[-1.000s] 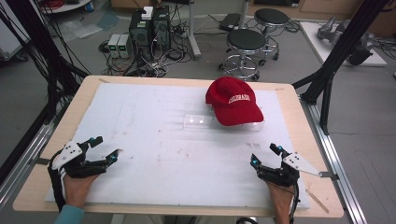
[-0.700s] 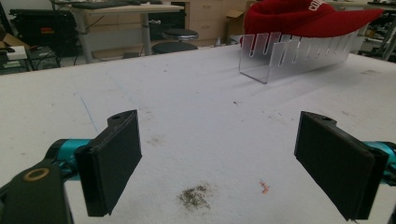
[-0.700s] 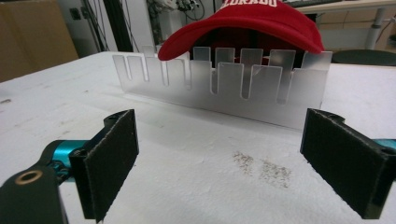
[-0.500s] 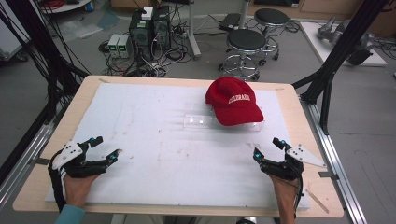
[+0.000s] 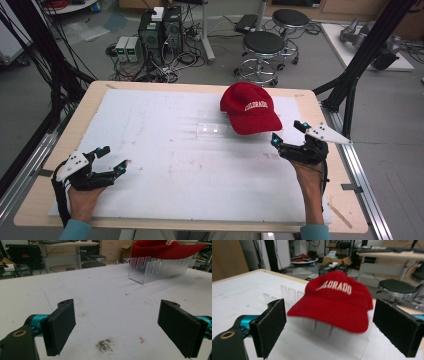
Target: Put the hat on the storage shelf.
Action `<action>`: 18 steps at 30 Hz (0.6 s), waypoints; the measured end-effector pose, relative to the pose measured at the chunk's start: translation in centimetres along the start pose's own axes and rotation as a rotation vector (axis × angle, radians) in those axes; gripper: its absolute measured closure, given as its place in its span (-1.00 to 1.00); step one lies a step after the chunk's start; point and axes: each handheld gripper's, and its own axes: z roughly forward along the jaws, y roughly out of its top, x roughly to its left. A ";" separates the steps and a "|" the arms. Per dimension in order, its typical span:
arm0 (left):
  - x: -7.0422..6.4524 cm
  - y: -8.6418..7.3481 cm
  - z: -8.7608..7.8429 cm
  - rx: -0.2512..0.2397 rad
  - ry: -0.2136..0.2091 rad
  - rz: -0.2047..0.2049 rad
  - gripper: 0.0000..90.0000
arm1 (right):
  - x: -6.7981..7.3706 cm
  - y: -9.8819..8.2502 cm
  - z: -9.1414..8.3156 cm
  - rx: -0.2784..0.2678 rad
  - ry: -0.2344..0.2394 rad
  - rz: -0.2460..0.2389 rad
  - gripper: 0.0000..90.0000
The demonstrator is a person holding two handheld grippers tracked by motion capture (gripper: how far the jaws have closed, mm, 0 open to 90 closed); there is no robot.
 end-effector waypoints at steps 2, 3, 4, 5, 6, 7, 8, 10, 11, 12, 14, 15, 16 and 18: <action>0.0 0.0 0.0 -0.001 0.001 -0.001 -0.67 | -0.1 0.8 0.7 0.006 -0.001 -0.012 -0.77; 0.0 0.0 0.0 0.000 0.000 -0.001 -0.67 | -0.2 1.1 1.1 0.010 0.000 -0.017 -0.77; 0.0 0.0 0.0 -0.001 0.000 -0.001 -0.67 | -0.2 1.3 1.4 0.018 -0.001 -0.021 -0.77; 0.0 0.0 0.0 0.001 0.000 0.000 -0.67 | -0.4 1.6 1.9 0.023 0.000 -0.028 -0.77; 0.0 0.0 0.0 0.000 0.000 0.000 -0.67 | -0.6 2.0 2.5 0.036 0.002 -0.030 -0.77; 0.0 0.0 0.0 0.002 -0.001 0.001 -0.67 | -0.7 2.3 2.8 0.033 -0.005 -0.039 -0.77; 0.0 0.0 0.0 0.000 0.000 -0.001 -0.67 | -0.7 2.5 3.1 0.034 -0.006 -0.039 -0.77; 0.0 0.0 0.0 0.002 -0.001 -0.007 -0.67 | -1.0 3.2 3.9 0.042 0.010 -0.029 -0.77; 0.1 0.0 0.0 0.002 -0.001 -0.008 -0.67 | -1.2 3.5 4.3 0.051 0.010 -0.036 -0.77; 0.1 0.0 0.0 0.002 -0.001 -0.008 -0.67 | -1.3 3.8 4.6 0.059 0.012 -0.039 -0.77; 0.1 0.0 0.0 0.002 -0.001 -0.008 -0.67 | -1.7 4.4 5.3 0.071 0.019 -0.034 -0.77; 0.1 0.0 0.0 0.002 -0.002 -0.008 -0.67 | -1.9 4.7 5.5 0.070 0.020 -0.030 -0.77; 0.1 0.0 0.0 0.002 -0.002 -0.009 -0.67 | -2.1 5.0 5.8 0.075 0.021 -0.028 -0.77; 0.1 0.0 0.0 0.002 -0.002 -0.010 -0.67 | -2.5 5.6 6.3 0.073 0.027 -0.022 -0.77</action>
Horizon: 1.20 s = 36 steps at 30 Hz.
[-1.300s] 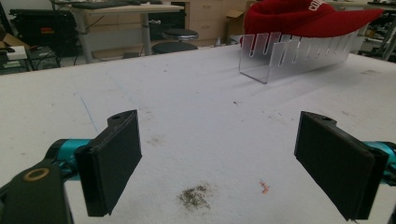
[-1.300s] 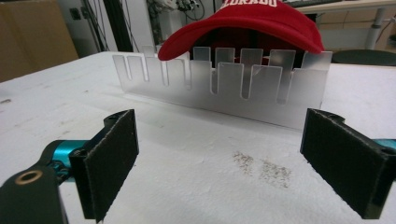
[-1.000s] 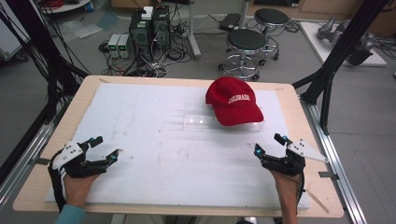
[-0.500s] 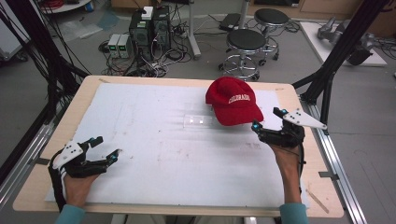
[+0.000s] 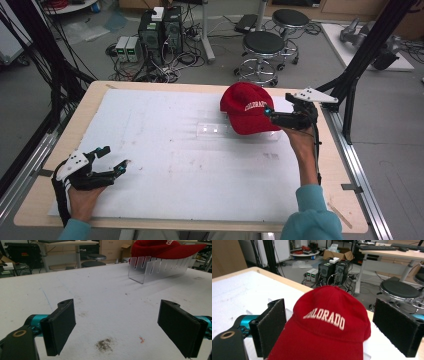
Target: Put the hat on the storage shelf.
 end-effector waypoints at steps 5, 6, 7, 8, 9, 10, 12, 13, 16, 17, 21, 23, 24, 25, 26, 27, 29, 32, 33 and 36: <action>0.0 0.0 0.0 -0.002 0.000 0.003 -0.67 | -0.6 1.2 1.4 0.022 0.009 -0.006 -0.77; 0.0 0.0 0.0 -0.003 0.000 0.002 -0.67 | -0.8 1.4 1.8 0.031 0.013 -0.005 -0.77; 0.0 0.0 0.0 -0.004 -0.001 0.003 -0.67 | -0.8 1.6 2.1 0.040 0.015 -0.007 -0.77; 0.0 0.0 0.0 -0.005 -0.001 0.003 -0.67 | -1.0 1.9 2.8 0.052 0.024 -0.001 -0.77; 0.0 0.0 0.0 -0.005 -0.001 0.002 -0.67 | -1.0 1.9 2.8 0.052 0.024 -0.001 -0.77; 0.0 0.0 -0.1 -0.006 -0.004 0.004 -0.67 | -1.1 2.0 3.1 0.070 0.028 0.006 -0.77; 0.0 0.0 -0.1 -0.007 -0.004 0.005 -0.67 | -1.3 2.5 4.0 0.100 0.026 0.011 -0.77; 0.0 0.0 -0.1 -0.008 -0.004 0.004 -0.67 | -1.2 2.6 4.3 0.104 0.022 0.016 -0.77; 0.0 0.0 0.0 -0.005 -0.003 0.002 -0.67 | -1.2 2.9 5.3 0.137 0.020 0.013 -0.77; 0.0 0.0 0.0 -0.005 -0.004 0.001 -0.67 | -1.2 2.9 5.6 0.152 0.017 0.008 -0.77; 0.0 0.0 0.0 -0.005 -0.003 0.003 -0.67 | -1.2 3.3 7.2 0.200 0.020 0.007 -0.76; 0.0 0.0 0.0 -0.006 -0.003 0.005 -0.67 | -1.1 3.4 7.9 0.226 0.023 0.017 -0.76; 0.0 0.0 0.0 -0.006 -0.003 0.005 -0.67 | -1.1 3.4 8.5 0.236 0.023 0.016 -0.76; 0.0 0.0 0.0 -0.006 -0.003 0.005 -0.67 | -1.1 3.4 8.7 0.244 0.023 0.018 -0.76; 0.0 0.0 0.0 -0.007 -0.003 0.004 -0.67 | -1.1 3.3 9.1 0.254 0.021 0.014 -0.76; 0.0 0.0 0.0 -0.006 -0.004 0.003 -0.67 | -1.1 3.2 9.4 0.268 0.015 0.012 -0.76; 0.0 0.0 0.0 -0.006 -0.004 0.003 -0.67 | -1.2 3.1 10.1 0.291 0.020 0.021 -0.76; 0.0 0.0 0.0 -0.002 -0.004 0.004 -0.67 | -1.0 3.0 10.9 0.318 0.015 0.025 -0.72; 0.0 0.0 0.0 -0.002 -0.005 0.003 -0.67 | -1.1 3.0 11.1 0.325 0.027 0.020 -0.66; 0.0 0.0 0.0 -0.004 -0.004 0.004 -0.67 | -1.1 2.7 11.7 0.364 0.023 0.023 -0.64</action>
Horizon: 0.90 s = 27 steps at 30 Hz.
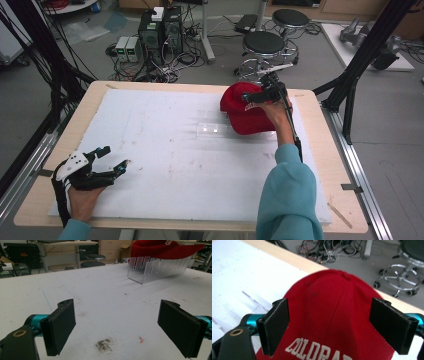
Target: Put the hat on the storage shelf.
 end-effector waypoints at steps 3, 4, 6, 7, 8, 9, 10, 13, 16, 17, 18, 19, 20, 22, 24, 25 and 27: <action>0.0 0.0 0.0 0.002 -0.001 0.008 -0.67 | -0.3 -0.2 0.4 0.035 -0.003 0.009 -0.58; 0.0 0.0 0.0 0.001 -0.002 0.009 -0.67 | -0.3 -0.2 0.5 0.041 -0.005 0.010 -0.53; 0.0 0.0 0.0 0.001 -0.002 0.009 -0.67 | -0.3 -0.2 0.5 0.049 -0.005 0.004 -0.43; 0.0 0.0 0.0 0.001 -0.002 0.009 -0.67 | -0.3 -0.2 0.5 0.054 -0.009 0.000 -0.38; 0.0 0.0 0.0 0.001 -0.001 0.008 -0.67 | -0.3 -0.2 0.5 0.059 -0.011 -0.002 -0.34; 0.0 0.0 0.0 0.001 -0.001 0.008 -0.67 | -0.2 -0.2 0.6 0.065 -0.007 -0.006 -0.26; 0.0 0.0 0.0 0.002 -0.002 0.008 -0.67 | -0.2 -0.2 0.6 0.071 -0.005 -0.008 -0.23; 0.0 0.0 0.0 0.001 -0.001 0.009 -0.67 | -0.3 -0.3 0.9 0.084 0.002 0.001 -0.16; 0.0 0.0 0.0 0.001 -0.002 0.009 -0.67 | -0.4 -0.3 1.1 0.093 0.006 -0.001 -0.13; 0.0 0.0 0.0 0.001 -0.001 0.009 -0.67 | -0.4 -0.2 1.2 0.102 0.007 0.007 -0.11; 0.0 0.0 0.0 0.003 -0.003 0.008 -0.67 | -0.4 -0.2 1.2 0.110 0.014 0.009 -0.09; 0.0 0.0 0.0 0.001 -0.001 0.007 -0.67 | -0.4 -0.1 1.3 0.114 0.015 0.009 -0.08; 0.0 0.0 0.0 -0.001 -0.001 0.003 -0.67 | -0.5 0.0 1.4 0.123 0.017 0.005 -0.05; 0.0 0.0 0.0 -0.002 0.000 0.002 -0.67 | -0.4 0.2 1.4 0.138 0.017 -0.003 0.04; 0.0 0.0 0.0 0.000 -0.001 0.001 -0.67 | -0.4 0.4 1.6 0.156 0.023 -0.005 0.14; 0.0 0.0 0.0 -0.001 0.000 0.001 -0.67 | -0.3 0.4 1.6 0.164 0.020 -0.002 0.18; 0.0 0.0 0.0 -0.001 0.000 0.001 -0.67 | -0.3 0.5 1.7 0.174 0.021 -0.003 0.28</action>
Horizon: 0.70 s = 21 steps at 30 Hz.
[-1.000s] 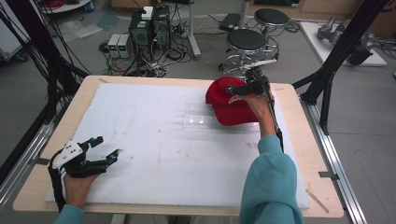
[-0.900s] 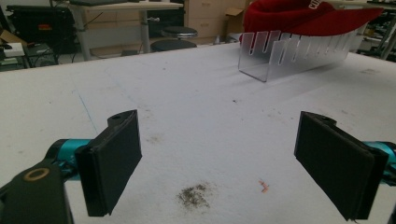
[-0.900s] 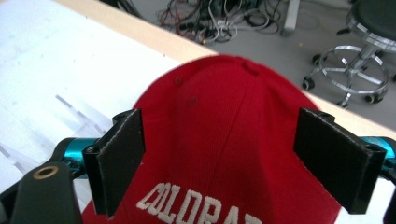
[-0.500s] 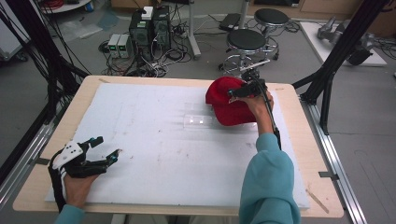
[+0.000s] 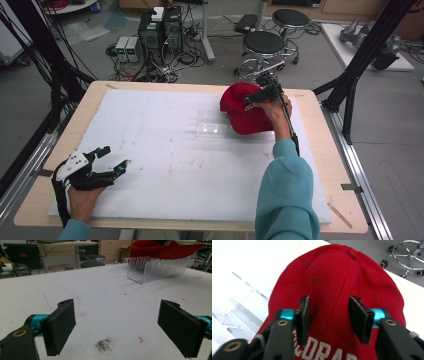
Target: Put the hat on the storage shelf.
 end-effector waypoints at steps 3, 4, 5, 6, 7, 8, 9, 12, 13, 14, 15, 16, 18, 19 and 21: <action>0.0 0.0 0.0 0.000 -0.002 -0.001 -0.67 | 0.2 0.1 0.0 0.015 -0.001 -0.023 0.51; 0.1 0.0 0.0 0.001 -0.002 -0.003 -0.67 | 0.2 0.2 0.0 0.016 -0.002 -0.030 0.56; 0.1 0.0 0.0 0.000 -0.001 -0.008 -0.67 | 0.3 0.2 0.0 0.018 -0.003 -0.034 0.60; 0.1 0.0 0.0 0.000 -0.002 -0.011 -0.67 | 0.3 0.2 0.0 0.020 -0.002 -0.033 0.63; 0.2 0.0 0.0 -0.001 -0.002 -0.014 -0.67 | 0.4 0.2 -0.1 0.020 0.000 -0.029 0.66; 0.2 0.0 -0.1 -0.001 -0.004 -0.017 -0.67 | 0.4 0.2 -0.1 0.020 -0.003 -0.036 0.70; 0.2 0.0 0.0 -0.002 -0.002 -0.020 -0.67 | 0.4 0.2 -0.3 0.019 0.002 -0.039 0.73; 0.2 0.0 0.0 0.000 0.007 -0.023 -0.66 | 0.7 0.3 -0.6 0.008 0.003 -0.051 0.78; 0.2 0.0 0.0 0.000 0.010 -0.023 -0.66 | 0.8 0.3 -0.7 0.004 0.003 -0.058 0.79; 0.2 0.0 0.0 0.002 0.013 -0.023 -0.66 | 1.0 0.3 -0.8 0.002 0.001 -0.062 0.80; 0.2 0.0 0.0 0.003 0.014 -0.023 -0.65 | 1.0 0.4 -0.9 0.001 0.001 -0.068 0.81; 0.2 0.0 0.0 0.004 0.014 -0.021 -0.65 | 1.1 0.4 -1.0 -0.002 -0.002 -0.071 0.81; 0.2 0.0 0.0 0.005 0.014 -0.020 -0.65 | 1.2 0.4 -1.1 -0.007 -0.001 -0.073 0.82; 0.2 0.0 0.0 0.005 0.014 -0.019 -0.65 | 1.2 0.4 -1.2 -0.012 -0.002 -0.077 0.82; 0.2 0.0 0.0 0.005 0.015 -0.022 -0.65 | 1.4 0.4 -1.5 -0.028 0.001 -0.082 0.82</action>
